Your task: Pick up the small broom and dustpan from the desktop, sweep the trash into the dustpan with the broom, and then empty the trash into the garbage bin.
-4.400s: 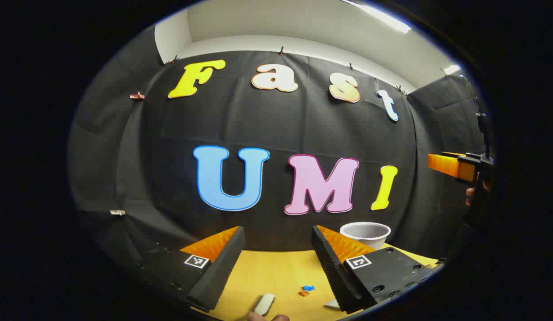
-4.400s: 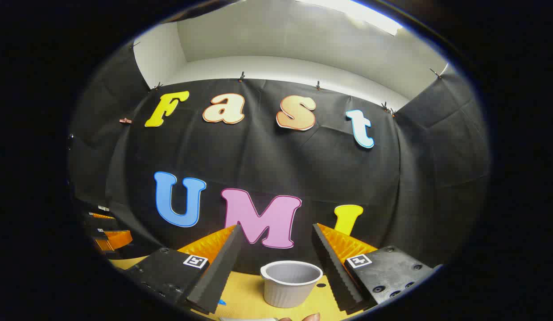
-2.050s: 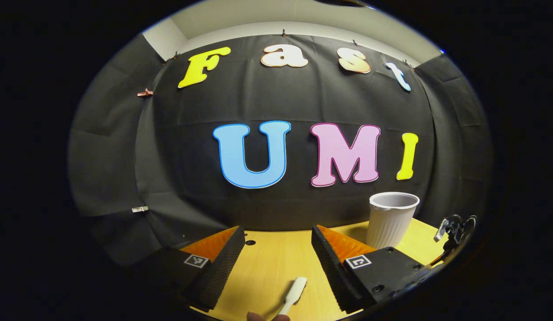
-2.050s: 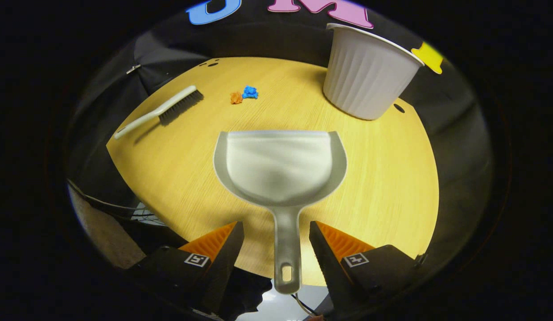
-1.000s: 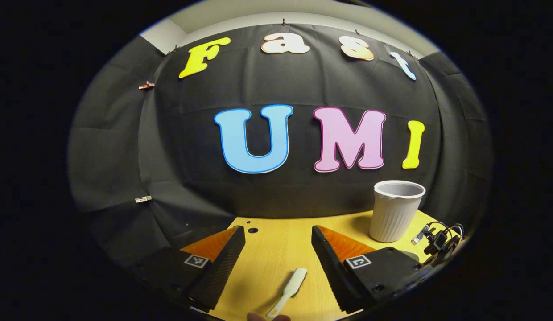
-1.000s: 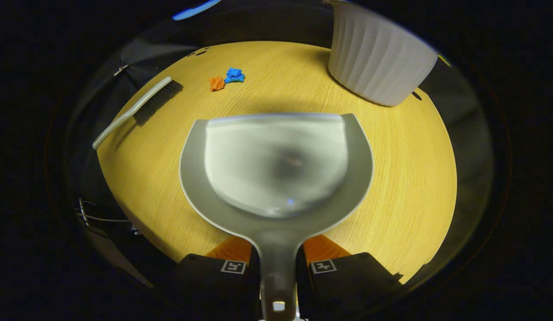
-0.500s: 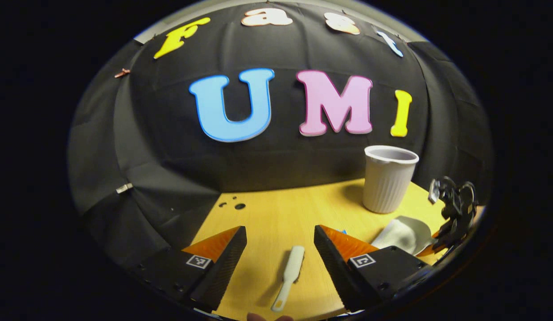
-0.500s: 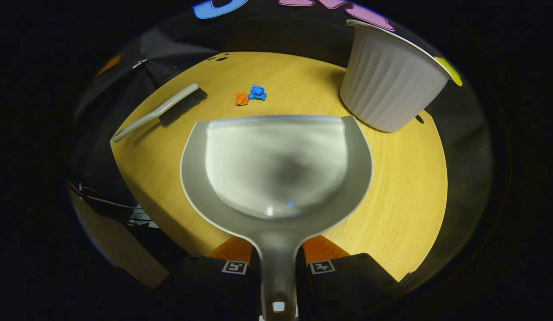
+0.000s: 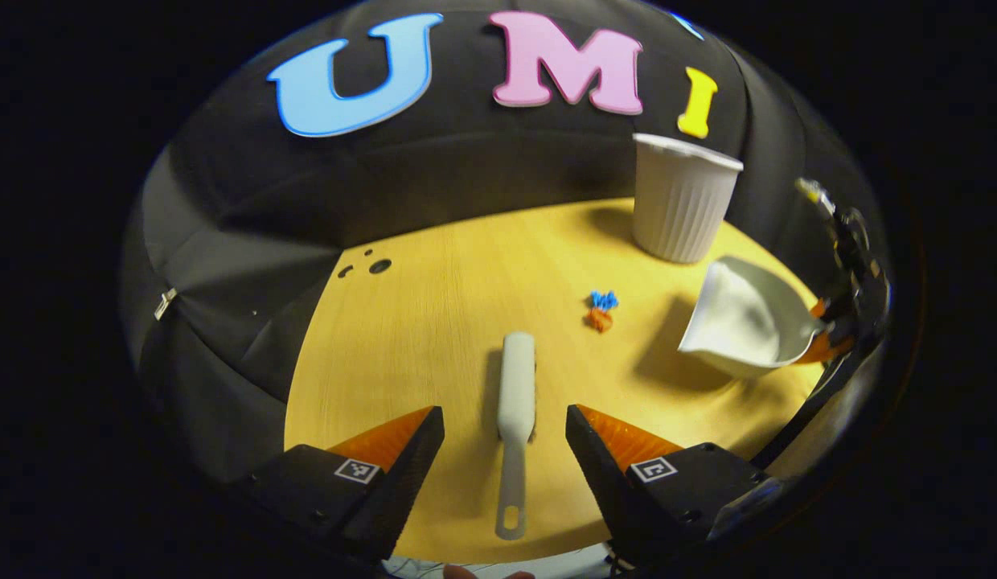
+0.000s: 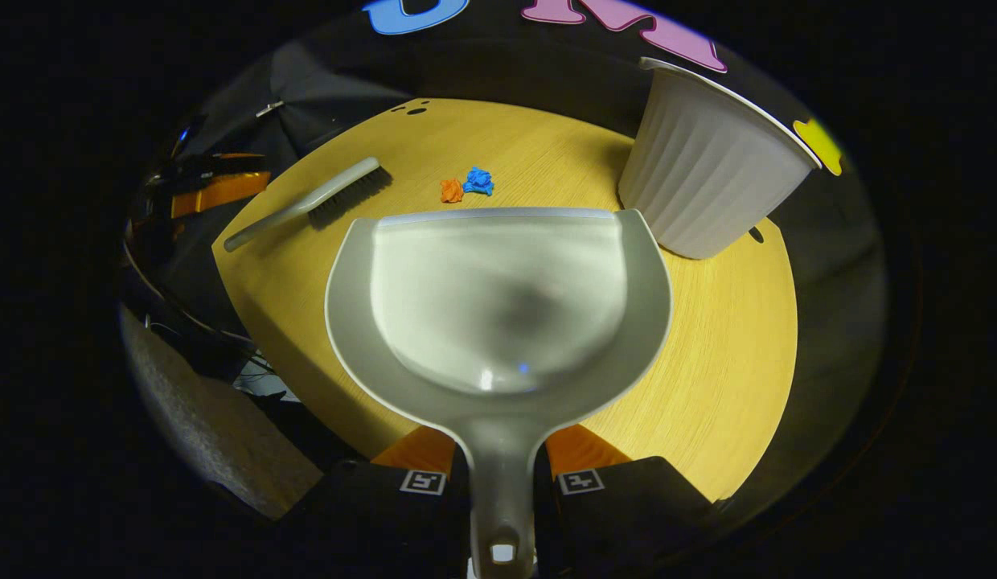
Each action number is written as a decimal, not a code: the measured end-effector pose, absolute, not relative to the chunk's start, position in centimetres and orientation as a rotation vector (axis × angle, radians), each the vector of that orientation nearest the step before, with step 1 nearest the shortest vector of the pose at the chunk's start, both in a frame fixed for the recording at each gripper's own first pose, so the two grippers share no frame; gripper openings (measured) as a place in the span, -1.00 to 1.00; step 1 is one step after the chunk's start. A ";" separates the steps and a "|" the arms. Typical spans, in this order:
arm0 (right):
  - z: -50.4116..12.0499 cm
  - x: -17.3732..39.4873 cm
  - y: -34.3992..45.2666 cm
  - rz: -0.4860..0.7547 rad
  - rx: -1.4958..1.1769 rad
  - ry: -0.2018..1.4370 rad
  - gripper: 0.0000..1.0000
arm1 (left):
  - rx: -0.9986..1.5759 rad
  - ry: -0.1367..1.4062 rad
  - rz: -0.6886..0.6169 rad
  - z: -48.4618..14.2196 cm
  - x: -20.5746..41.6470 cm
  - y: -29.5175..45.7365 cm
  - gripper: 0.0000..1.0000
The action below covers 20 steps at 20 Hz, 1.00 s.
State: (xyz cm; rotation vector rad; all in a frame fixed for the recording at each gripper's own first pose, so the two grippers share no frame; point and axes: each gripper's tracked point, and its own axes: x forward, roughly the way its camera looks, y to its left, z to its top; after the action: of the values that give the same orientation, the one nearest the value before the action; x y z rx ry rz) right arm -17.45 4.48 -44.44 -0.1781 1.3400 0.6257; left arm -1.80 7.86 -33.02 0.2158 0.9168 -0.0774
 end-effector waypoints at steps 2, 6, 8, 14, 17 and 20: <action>-44.4 -17.4 4.5 0.629 -0.186 1.337 -0.29 | 0.200 1.000 -0.108 -35.8 -2.4 7.4 0.92; -44.1 -17.3 4.8 0.623 -0.188 1.331 -0.23 | 0.120 1.134 -0.096 -39.8 -2.9 7.5 0.85; -44.2 -17.4 4.5 0.616 -0.192 1.331 -0.29 | 0.126 1.174 -0.093 -41.1 -2.5 7.9 0.84; -44.0 -17.6 4.3 0.594 -0.186 1.331 -0.29 | 0.134 1.301 -0.092 -44.0 -2.7 7.9 0.75; -43.6 -17.8 3.5 0.583 -0.188 1.330 -0.29 | 0.137 1.336 -0.088 -45.1 -2.6 7.7 0.60; -43.6 -18.0 3.2 0.577 -0.178 1.333 -0.29 | 0.135 1.356 -0.101 -45.4 -2.5 7.2 0.22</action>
State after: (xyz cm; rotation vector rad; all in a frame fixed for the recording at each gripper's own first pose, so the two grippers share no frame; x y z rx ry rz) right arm -17.96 3.24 -43.58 -0.1780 1.3327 0.5770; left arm -2.53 7.22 -45.40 0.1354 1.3558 -0.1010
